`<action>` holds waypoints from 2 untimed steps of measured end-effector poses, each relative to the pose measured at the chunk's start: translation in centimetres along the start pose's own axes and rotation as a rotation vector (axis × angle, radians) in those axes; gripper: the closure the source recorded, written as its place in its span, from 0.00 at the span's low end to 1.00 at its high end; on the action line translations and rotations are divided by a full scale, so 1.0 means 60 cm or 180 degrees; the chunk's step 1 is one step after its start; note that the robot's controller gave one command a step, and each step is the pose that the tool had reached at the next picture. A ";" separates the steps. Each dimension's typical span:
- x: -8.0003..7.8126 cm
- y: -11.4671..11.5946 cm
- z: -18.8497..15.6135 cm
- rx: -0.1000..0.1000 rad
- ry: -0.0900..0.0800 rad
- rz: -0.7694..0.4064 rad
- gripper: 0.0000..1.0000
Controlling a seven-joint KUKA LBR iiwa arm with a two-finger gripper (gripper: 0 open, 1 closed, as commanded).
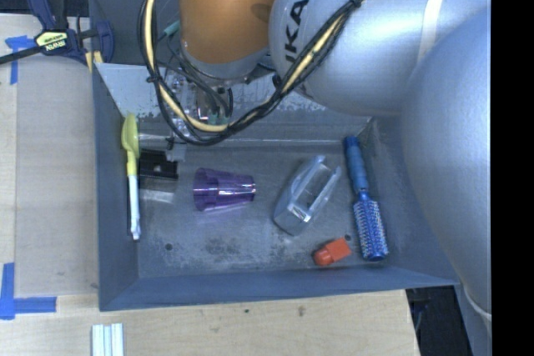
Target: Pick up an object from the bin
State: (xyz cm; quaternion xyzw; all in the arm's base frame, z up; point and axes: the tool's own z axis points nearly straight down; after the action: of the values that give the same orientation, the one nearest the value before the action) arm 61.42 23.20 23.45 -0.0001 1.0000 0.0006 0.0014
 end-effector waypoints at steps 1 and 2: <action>-0.005 -0.017 0.048 -0.0005 -0.0017 -0.0403 0.00; 0.004 -0.033 0.141 -0.0002 -0.0008 -0.0583 0.00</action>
Offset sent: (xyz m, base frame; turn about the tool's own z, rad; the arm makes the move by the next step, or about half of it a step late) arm -0.0084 -0.0235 -0.1292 -0.0398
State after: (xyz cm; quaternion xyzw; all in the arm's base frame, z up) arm 61.20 21.25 14.99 -0.0915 0.9958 0.0008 0.0027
